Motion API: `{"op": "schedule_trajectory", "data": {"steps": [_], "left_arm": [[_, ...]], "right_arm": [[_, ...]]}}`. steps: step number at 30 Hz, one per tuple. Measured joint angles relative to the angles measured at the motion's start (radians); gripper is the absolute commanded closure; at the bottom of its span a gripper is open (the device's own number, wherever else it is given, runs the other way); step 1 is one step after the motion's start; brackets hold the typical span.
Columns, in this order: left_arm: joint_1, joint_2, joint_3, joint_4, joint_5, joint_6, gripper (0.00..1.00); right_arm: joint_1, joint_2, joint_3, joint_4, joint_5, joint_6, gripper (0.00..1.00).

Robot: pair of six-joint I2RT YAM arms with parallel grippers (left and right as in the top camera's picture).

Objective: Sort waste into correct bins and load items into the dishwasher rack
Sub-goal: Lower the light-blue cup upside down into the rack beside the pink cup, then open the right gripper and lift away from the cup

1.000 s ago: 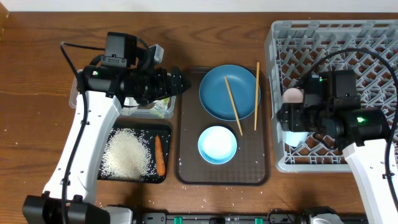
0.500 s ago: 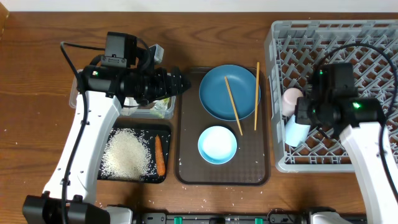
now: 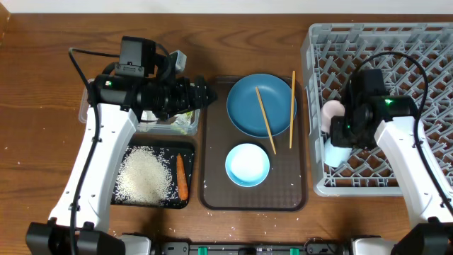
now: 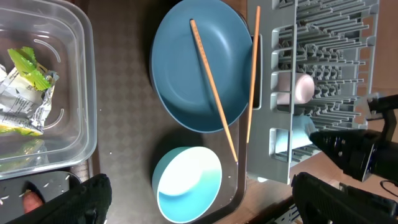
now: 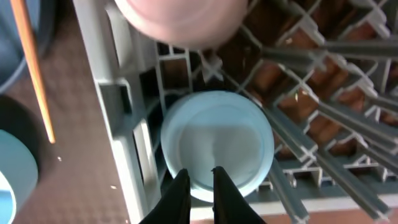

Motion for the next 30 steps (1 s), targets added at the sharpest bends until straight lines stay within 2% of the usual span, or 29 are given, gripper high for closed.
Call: {"op": "schedule_trajectory", "data": {"steps": [2,3,5,13,18,23,26,30], "left_arm": [[0.000,0.000,0.000,0.000,0.000,0.000,0.05],[0.000,0.000,0.000,0.000,0.000,0.000,0.05],[0.000,0.000,0.000,0.001,0.000,0.000,0.05],[0.000,0.000,0.000,0.000,0.000,0.000,0.05],[0.000,0.000,0.000,0.000,0.000,0.000,0.05],[0.000,0.000,0.000,0.000,0.000,0.000,0.05],[0.000,0.000,0.000,0.000,0.000,0.000,0.05],[0.000,0.000,0.000,0.000,0.000,0.000,0.05]], "right_arm": [[0.000,0.000,0.004,-0.031,0.005,0.000,0.88],[0.000,0.000,0.009,-0.060,0.003,0.000,0.93],[-0.002,-0.002,0.010,-0.092,-0.001,0.002,0.96],[-0.009,-0.002,0.009,-0.140,-0.021,0.000,0.94],[-0.009,-0.002,0.019,-0.137,-0.080,-0.014,0.87],[-0.008,-0.009,0.130,-0.128,-0.216,-0.029,0.76],[0.001,-0.032,0.180,-0.084,-0.302,-0.030,0.74],[0.087,-0.044,0.187,0.016,-0.367,-0.024,0.67]]}}
